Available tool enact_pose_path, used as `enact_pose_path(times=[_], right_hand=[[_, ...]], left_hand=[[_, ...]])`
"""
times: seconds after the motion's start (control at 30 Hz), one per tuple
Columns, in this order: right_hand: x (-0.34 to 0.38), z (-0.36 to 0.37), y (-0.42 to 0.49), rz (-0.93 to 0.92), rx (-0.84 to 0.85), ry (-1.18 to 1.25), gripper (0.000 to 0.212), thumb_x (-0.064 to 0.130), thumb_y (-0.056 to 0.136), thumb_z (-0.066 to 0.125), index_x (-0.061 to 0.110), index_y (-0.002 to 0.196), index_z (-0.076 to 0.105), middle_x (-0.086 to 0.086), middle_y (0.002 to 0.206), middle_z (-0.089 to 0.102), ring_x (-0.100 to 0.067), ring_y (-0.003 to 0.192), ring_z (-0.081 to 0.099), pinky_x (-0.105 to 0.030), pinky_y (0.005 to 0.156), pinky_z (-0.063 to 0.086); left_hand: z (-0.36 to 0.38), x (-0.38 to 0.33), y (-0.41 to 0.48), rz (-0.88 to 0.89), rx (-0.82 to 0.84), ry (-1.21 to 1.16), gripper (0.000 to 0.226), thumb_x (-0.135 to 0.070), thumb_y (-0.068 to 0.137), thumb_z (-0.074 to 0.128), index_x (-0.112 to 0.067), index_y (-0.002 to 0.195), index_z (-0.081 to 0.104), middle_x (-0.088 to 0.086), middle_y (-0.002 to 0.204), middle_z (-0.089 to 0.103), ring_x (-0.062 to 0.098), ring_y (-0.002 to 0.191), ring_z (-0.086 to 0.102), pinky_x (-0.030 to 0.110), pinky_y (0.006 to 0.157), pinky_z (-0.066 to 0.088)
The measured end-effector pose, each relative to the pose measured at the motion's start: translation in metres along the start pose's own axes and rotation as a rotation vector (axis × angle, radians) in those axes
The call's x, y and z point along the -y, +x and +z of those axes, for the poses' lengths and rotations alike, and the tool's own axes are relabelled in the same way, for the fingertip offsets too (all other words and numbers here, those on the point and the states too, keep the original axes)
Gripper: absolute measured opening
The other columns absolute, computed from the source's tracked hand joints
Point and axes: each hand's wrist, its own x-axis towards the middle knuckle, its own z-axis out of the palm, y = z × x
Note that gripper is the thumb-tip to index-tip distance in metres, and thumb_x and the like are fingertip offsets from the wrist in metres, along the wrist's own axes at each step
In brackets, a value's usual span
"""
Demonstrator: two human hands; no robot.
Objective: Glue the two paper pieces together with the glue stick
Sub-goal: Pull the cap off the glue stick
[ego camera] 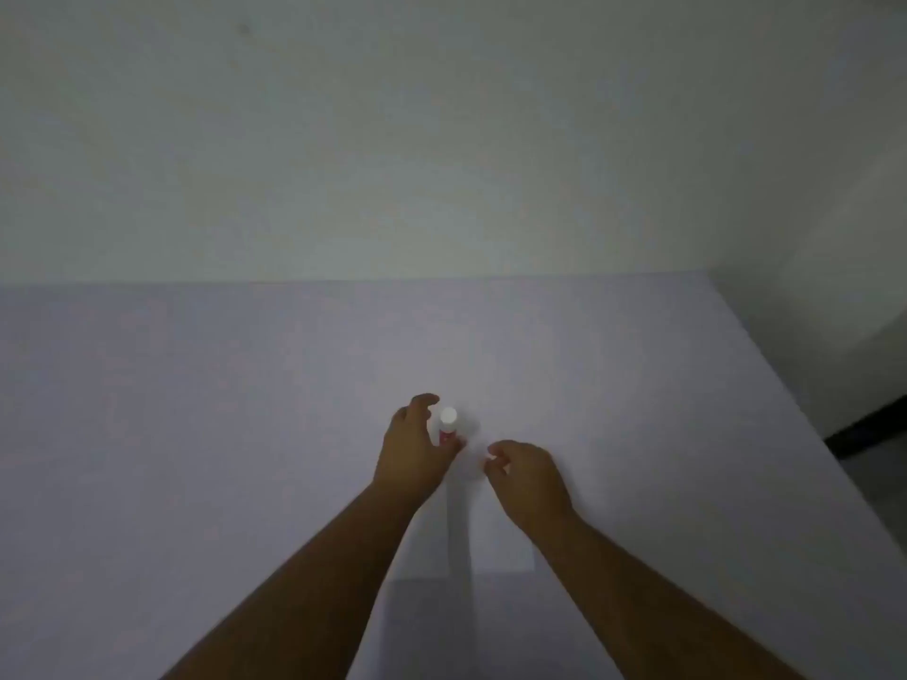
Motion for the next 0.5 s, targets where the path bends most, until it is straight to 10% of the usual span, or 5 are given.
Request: enact_pose_path(times=[0.23, 0.5], right_hand=[[-0.004, -0.001, 0.015, 0.019, 0.029, 0.167, 0.034, 0.027, 0.087, 0.061, 0.011, 0.117, 0.061, -0.008, 0.113, 0.068, -0.02, 0.101, 0.06, -0.025, 0.088, 0.043], [0.004, -0.017, 0.012, 0.013, 0.251, 0.427, 0.041, 0.043, 0.089, 0.052, 0.02, 0.123, 0.056, -0.002, 0.121, 0.063, -0.015, 0.103, 0.057, -0.03, 0.092, 0.044]], left_hand=[[0.005, -0.001, 0.011, -0.024, -0.002, -0.072, 0.011, -0.024, 0.088, 0.058, -0.023, 0.1, 0.058, -0.004, 0.091, 0.068, 0.008, 0.078, 0.062, 0.01, 0.061, 0.038], [-0.022, -0.008, 0.011, -0.13, 0.152, -0.508, 0.017, -0.029, 0.091, 0.055, -0.023, 0.106, 0.06, 0.003, 0.104, 0.067, 0.016, 0.098, 0.063, 0.033, 0.092, 0.049]])
